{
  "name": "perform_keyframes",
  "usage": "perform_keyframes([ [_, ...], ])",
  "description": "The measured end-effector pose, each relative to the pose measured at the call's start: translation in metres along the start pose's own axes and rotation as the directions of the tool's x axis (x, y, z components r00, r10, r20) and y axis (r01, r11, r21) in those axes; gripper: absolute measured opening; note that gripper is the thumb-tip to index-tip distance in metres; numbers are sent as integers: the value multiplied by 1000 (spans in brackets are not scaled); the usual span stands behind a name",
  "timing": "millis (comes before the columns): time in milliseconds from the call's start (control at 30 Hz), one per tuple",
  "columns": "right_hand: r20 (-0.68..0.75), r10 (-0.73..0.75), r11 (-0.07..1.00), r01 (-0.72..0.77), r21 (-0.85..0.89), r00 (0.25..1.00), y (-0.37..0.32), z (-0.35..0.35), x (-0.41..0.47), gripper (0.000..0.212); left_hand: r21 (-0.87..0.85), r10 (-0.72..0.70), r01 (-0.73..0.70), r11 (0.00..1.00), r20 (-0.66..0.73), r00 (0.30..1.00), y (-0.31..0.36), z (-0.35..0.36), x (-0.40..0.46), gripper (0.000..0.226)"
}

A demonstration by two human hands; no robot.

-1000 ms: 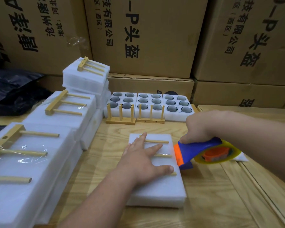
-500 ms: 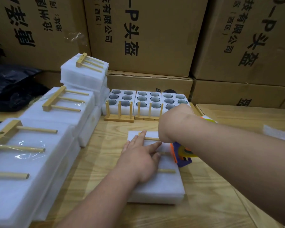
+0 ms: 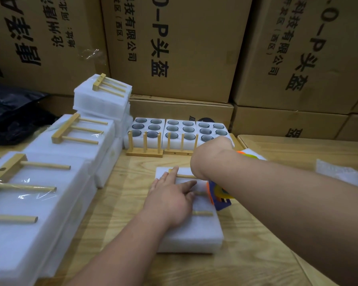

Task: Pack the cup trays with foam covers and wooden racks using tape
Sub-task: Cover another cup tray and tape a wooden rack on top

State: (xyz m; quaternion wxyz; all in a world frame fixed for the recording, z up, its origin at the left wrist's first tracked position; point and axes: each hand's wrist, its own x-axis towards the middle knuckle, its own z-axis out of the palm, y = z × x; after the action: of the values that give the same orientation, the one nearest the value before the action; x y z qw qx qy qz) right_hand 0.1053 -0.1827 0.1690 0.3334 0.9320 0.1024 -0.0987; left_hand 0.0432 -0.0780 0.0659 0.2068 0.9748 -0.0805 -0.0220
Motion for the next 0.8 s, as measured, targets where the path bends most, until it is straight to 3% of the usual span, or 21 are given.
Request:
perform_keyframes([
  [333,-5,-3,985,4,170,1000,11,4,-5,22,28,-9,9,1000,9,1000,3,-1,0,44],
  [500,-46,-29,982,37,184,999,12,7,-4,42,41,-15,15,999,12,1000,4,-1,2,44],
  [800,-90,-44,985,58,161,995,3,7,2,52,41,-15,15,999,-3,1000,5,0,2,44],
])
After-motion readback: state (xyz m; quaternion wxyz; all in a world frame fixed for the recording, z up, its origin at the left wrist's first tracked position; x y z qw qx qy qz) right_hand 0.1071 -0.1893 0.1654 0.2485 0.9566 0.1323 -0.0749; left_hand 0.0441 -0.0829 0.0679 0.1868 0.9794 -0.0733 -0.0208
